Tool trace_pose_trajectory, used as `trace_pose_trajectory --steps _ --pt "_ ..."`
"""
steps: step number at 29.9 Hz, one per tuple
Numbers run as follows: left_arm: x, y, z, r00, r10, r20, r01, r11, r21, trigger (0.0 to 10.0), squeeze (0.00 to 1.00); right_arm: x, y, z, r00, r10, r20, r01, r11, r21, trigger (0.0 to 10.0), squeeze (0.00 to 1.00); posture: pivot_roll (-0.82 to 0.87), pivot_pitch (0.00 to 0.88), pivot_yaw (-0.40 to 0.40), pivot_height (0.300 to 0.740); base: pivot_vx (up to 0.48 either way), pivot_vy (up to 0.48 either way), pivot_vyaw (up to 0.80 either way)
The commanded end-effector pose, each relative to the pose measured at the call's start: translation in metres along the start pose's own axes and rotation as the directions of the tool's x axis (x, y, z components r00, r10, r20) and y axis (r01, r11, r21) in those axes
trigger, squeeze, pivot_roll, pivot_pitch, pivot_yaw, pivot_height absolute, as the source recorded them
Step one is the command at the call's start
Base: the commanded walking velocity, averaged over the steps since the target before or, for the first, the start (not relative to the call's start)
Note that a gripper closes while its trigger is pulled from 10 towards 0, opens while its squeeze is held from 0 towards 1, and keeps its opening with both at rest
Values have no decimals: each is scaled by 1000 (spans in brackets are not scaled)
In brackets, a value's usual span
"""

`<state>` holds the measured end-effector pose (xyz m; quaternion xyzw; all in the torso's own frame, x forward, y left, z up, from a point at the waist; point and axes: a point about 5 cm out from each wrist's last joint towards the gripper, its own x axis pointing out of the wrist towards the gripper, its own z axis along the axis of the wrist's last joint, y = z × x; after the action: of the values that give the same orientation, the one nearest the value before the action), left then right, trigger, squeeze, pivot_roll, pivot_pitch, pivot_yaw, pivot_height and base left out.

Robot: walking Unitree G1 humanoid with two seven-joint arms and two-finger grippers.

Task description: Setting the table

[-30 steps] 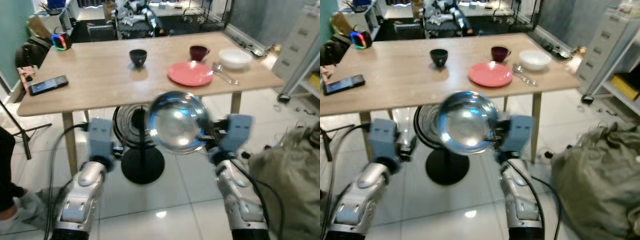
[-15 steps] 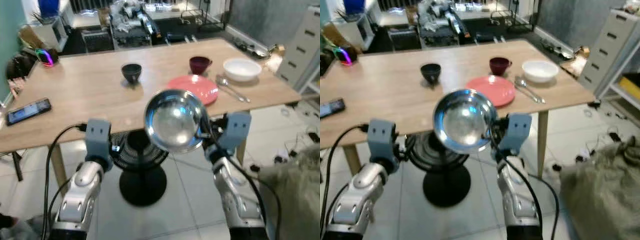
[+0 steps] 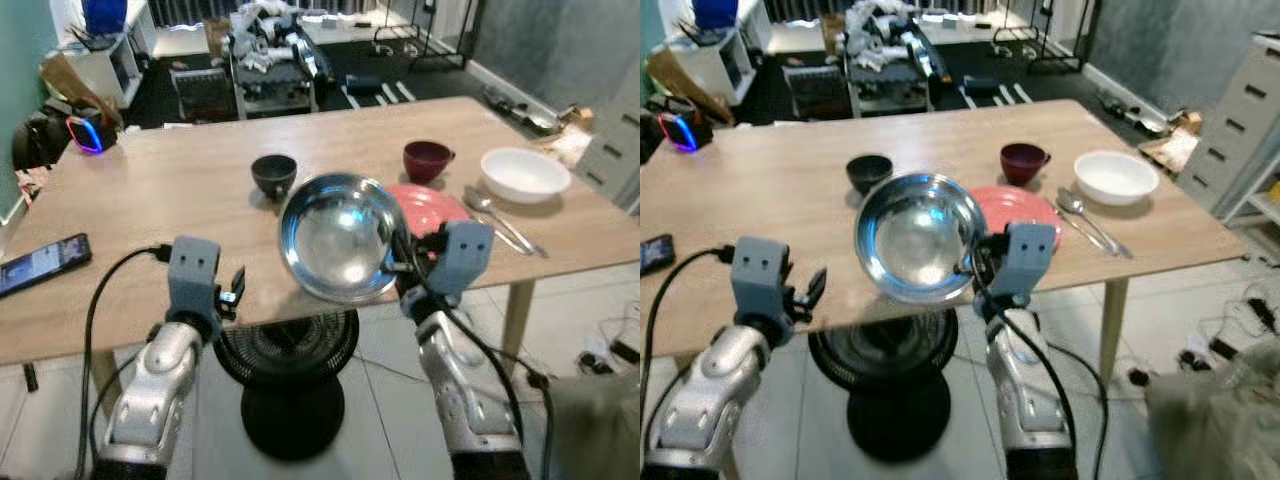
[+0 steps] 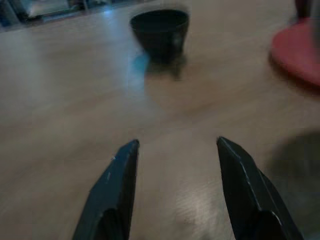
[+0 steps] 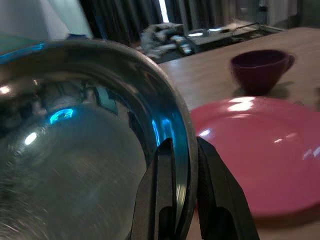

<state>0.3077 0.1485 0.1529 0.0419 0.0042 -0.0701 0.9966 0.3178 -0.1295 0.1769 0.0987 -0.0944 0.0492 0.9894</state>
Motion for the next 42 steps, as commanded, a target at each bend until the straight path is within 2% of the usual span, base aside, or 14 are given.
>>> trace_pose_trajectory --steps 1,21,24,27,28,31,34,37,42 --pt "-4 2 0 1000 8 8 -8 999 42 10000 0 0 7 2 1000 21 19 -21 1000 17 10000 0 14 0 101 740 0 0 0" --pt "-6 -3 0 1000 -13 10 13 999 38 10000 0 0 8 1 999 38 5 -38 999 -4 10000 0 16 0 98 740 0 0 0" --pt "-6 -1 -1 1000 -12 -6 12 999 37 10000 0 1 15 1 996 82 -16 -83 995 -54 10000 0 17 0 97 740 0 0 0" --pt "-6 -1 -2 1000 -15 -24 16 999 41 10000 0 5 30 -1 988 143 -52 -148 982 -114 10000 0 20 0 97 740 0 0 0" --pt "-6 -1 -2 1000 -15 -24 16 999 41 10000 0 5 30 -1 988 143 -52 -148 982 -114 10000 0 20 0 97 740 0 0 0" --pt "-6 1 -2 1000 -13 -26 14 999 35 10000 0 12 43 -6 982 161 -97 -174 973 -148 10000 0 23 0 97 740 0 0 0" --pt "-7 1 -2 1000 -13 -27 14 999 34 10000 0 15 49 -8 980 168 -102 -181 974 -137 10000 0 30 0 96 740 0 0 0" --pt "-8 2 -2 1000 -10 -28 11 999 35 10000 0 23 62 -12 976 179 -126 -195 972 -133 10000 0 43 0 93 740 0 0 0" --pt "-10 2 -1 999 -5 -33 6 999 37 10000 0 36 76 -27 962 160 -223 -192 972 -133 10000 0 62 1 84 740 0 0 0"
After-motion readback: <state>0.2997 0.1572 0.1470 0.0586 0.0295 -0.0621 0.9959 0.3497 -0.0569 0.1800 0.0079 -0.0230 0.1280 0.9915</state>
